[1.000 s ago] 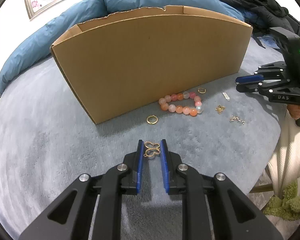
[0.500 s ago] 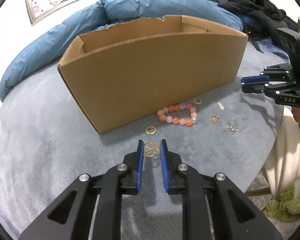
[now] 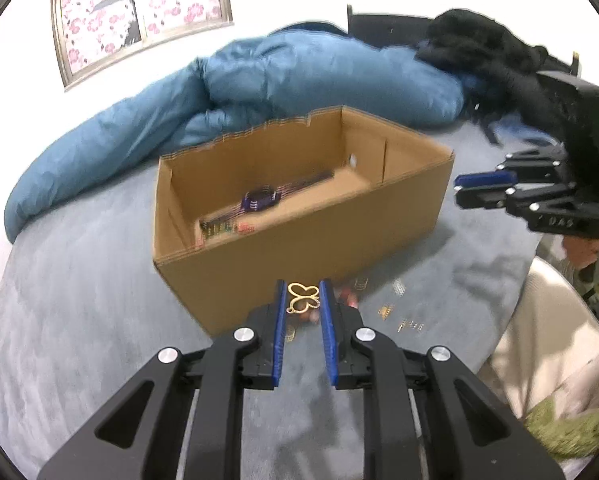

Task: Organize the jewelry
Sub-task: 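Lift both held charms and carry them over the cardboard box, then open both grippers to drop the charms into the box, then withdraw both grippers from the box back to the items on the bed, then close the left gripper on the gold chain while the right gripper grasps the silver rectangular charm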

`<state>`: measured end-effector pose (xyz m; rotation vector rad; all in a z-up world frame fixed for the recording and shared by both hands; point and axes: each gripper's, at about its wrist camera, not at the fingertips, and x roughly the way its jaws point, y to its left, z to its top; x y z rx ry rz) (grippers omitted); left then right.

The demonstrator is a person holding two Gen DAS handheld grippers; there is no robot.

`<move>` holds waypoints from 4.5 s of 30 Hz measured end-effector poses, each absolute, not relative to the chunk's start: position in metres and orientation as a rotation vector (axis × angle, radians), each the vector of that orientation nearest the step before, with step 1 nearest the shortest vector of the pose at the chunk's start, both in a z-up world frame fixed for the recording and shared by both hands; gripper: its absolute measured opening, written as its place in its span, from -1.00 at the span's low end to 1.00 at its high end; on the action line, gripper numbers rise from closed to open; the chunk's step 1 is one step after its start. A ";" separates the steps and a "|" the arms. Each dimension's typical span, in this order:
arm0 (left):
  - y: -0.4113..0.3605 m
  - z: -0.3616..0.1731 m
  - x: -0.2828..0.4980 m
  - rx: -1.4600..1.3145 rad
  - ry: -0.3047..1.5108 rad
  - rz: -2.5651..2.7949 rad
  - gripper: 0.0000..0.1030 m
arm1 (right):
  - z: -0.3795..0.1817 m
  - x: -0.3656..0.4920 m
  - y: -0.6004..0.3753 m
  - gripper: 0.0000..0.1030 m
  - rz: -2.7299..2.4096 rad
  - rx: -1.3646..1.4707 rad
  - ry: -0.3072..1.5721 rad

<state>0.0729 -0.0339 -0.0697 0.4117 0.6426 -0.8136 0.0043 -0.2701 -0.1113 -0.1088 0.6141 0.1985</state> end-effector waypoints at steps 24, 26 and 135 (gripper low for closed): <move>-0.152 -0.053 0.184 0.584 0.599 -0.906 -0.70 | -0.095 0.129 -0.289 -0.71 0.151 -0.047 0.630; -0.159 -0.058 0.189 0.616 0.606 -0.900 -0.70 | -0.098 0.134 -0.291 -0.71 0.148 -0.052 0.650; -0.117 -0.166 0.048 0.646 0.831 -1.081 -0.41 | -0.181 0.045 -0.239 -0.42 0.474 -0.277 0.742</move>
